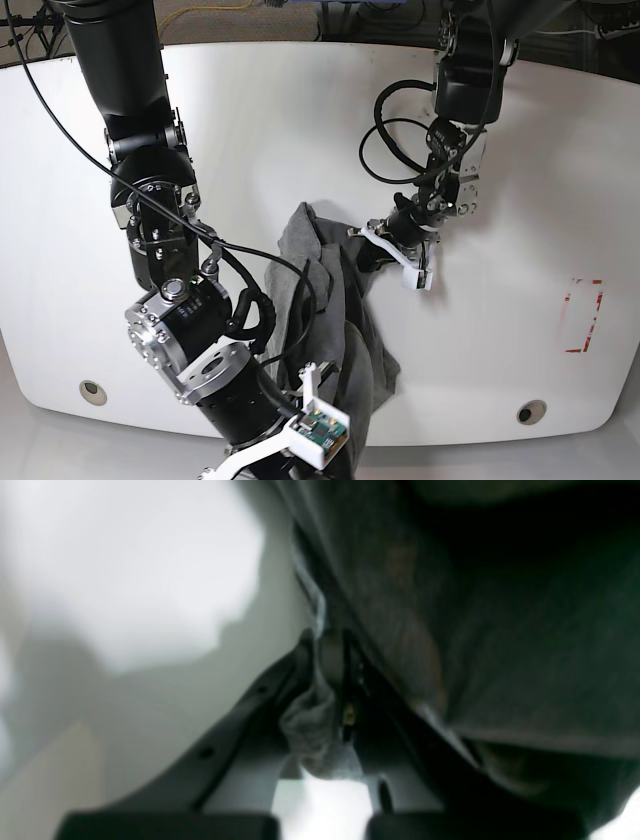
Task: Fold the T-shirt properly
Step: 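Lower the left gripper onto the shirt and grasp another edge, then lift the shirt with both grippers, spreading them apart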
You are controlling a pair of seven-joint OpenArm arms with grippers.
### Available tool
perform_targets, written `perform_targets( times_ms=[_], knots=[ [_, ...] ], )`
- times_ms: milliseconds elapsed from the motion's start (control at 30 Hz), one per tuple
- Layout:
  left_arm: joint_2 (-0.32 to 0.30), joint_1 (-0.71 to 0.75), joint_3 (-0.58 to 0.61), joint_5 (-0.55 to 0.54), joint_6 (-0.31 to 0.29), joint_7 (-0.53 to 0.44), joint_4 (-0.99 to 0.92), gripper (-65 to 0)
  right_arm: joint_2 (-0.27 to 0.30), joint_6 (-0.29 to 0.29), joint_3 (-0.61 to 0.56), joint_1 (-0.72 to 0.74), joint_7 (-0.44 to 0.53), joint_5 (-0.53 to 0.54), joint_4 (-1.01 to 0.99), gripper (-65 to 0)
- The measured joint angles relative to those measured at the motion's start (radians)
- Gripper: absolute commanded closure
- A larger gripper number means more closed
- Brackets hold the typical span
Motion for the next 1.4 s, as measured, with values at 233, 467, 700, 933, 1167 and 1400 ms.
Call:
perform_targets(
  times_ms=[233, 467, 700, 933, 1167, 1400],
  knots=[
    [-0.082, 0.086, -0.044, 0.050, 0.032, 0.129, 0.209, 0.0, 0.003, 0.000, 0.103, 0.006, -0.001, 0.000, -0.041, 0.0],
    [-0.187, 0.162, -0.074, 0.079, 0.040, 0.121, 0.313, 0.0, 0.029, -0.001, 0.197, 0.007, 0.002, 0.002, -0.078, 0.0],
    [-0.219, 0.200, -0.236, 0.080, 0.030, 0.225, 0.486, 0.0, 0.080, -0.001, 0.232, 0.007, -0.003, -0.002, -0.121, 0.0],
    [-0.230, 0.195, -0.384, 0.084, 0.030, 0.383, 0.713, 0.0, 0.081, 0.000, 0.285, 0.008, 0.005, 0.003, -0.193, 0.0],
    [-0.225, 0.110, -0.471, 0.081, 0.026, 0.560, 0.925, 0.0, 0.112, -0.002, 0.298, 0.071, -0.016, -0.002, -0.321, 0.0],
    [-0.286, -0.126, -0.503, 0.072, 0.026, 0.656, 1.008, 0.0, 0.116, 0.000, 0.295, 0.198, -0.010, 0.000, -0.476, 0.0]
  ],
)
